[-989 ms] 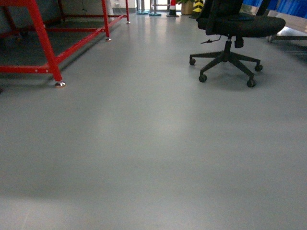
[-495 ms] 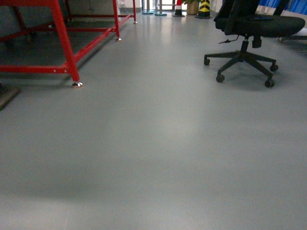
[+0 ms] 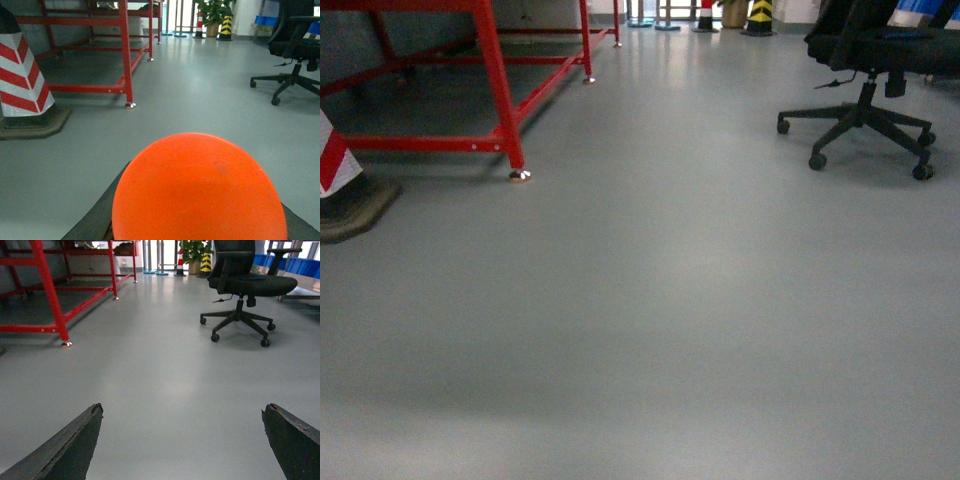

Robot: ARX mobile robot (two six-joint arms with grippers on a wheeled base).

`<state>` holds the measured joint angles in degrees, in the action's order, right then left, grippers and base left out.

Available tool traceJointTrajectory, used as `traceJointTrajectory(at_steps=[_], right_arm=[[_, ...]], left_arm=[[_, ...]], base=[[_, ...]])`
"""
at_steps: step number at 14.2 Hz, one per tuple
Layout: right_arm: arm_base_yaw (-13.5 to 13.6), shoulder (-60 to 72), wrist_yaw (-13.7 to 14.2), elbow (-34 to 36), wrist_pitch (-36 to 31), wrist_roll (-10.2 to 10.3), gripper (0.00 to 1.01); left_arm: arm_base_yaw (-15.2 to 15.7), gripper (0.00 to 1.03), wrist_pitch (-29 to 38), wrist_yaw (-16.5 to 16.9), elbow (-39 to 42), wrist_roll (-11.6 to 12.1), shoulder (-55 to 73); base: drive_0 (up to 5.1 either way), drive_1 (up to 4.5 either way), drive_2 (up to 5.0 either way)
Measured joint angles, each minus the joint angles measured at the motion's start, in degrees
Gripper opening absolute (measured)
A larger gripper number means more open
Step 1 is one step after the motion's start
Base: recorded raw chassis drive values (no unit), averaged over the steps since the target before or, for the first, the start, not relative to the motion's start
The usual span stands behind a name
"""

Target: Pick capacitor and pack into box

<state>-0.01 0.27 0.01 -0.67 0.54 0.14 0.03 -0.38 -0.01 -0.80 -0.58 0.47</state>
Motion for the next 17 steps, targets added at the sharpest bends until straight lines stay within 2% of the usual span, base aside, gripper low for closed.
traceJointTrajectory(at_steps=[17], right_arm=[[0.0, 0.0, 0.0, 0.0, -0.5, 0.0, 0.98]], left_arm=[[0.0, 0.44, 0.0, -0.2, 0.0, 0.0, 0.0]], base=[[-5.0, 2.39, 2.4]])
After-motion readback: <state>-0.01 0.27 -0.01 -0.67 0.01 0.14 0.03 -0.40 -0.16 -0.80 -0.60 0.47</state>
